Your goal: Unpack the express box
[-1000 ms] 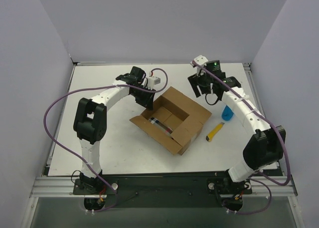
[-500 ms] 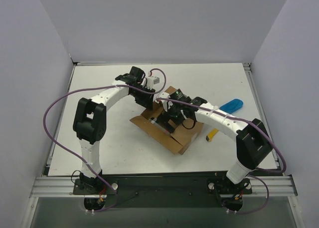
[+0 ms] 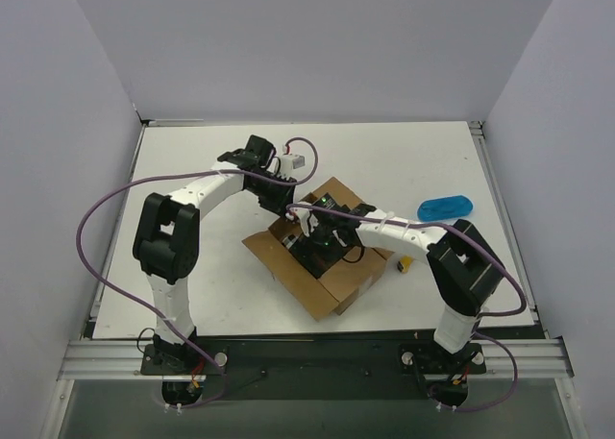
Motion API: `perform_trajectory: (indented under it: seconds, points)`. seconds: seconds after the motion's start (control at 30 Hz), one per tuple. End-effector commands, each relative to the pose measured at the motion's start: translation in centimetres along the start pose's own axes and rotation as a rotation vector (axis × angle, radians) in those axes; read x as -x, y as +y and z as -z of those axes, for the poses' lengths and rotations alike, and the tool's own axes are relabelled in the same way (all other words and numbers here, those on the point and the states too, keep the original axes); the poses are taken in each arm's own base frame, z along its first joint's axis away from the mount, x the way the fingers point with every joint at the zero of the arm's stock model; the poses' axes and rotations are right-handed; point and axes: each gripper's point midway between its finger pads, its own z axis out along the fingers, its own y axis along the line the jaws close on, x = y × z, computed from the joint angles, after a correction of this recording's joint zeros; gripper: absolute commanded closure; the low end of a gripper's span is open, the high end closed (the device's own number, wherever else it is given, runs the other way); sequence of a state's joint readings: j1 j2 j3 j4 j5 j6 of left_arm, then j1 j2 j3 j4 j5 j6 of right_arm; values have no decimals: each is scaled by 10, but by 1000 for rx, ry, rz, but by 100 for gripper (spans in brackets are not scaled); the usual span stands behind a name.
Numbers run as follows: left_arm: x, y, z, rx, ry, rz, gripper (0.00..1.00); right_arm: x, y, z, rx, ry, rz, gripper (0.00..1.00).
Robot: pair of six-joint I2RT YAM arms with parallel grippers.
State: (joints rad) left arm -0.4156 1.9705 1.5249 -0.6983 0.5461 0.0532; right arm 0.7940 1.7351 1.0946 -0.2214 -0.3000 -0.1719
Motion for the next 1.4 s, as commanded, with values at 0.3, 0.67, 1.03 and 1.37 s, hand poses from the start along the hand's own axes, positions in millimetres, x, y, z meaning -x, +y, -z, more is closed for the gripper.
perform_trajectory:
  seconds: [0.3, 0.67, 1.03, 1.37]
  points:
    - [18, -26, 20, -92, -66, -55, 68, 21, -79, 28, -317, -75, -14, 2]
    - [19, -29, 9, -113, -46, -43, 68, 22, -10, 6, 83, -74, 94, 1]
    - [21, -30, 8, -122, -49, -33, 67, 21, -33, -30, 0, 13, 215, 17]
    - [28, -22, 6, -93, -49, -43, 67, 47, -32, 15, 81, -62, 259, 63]
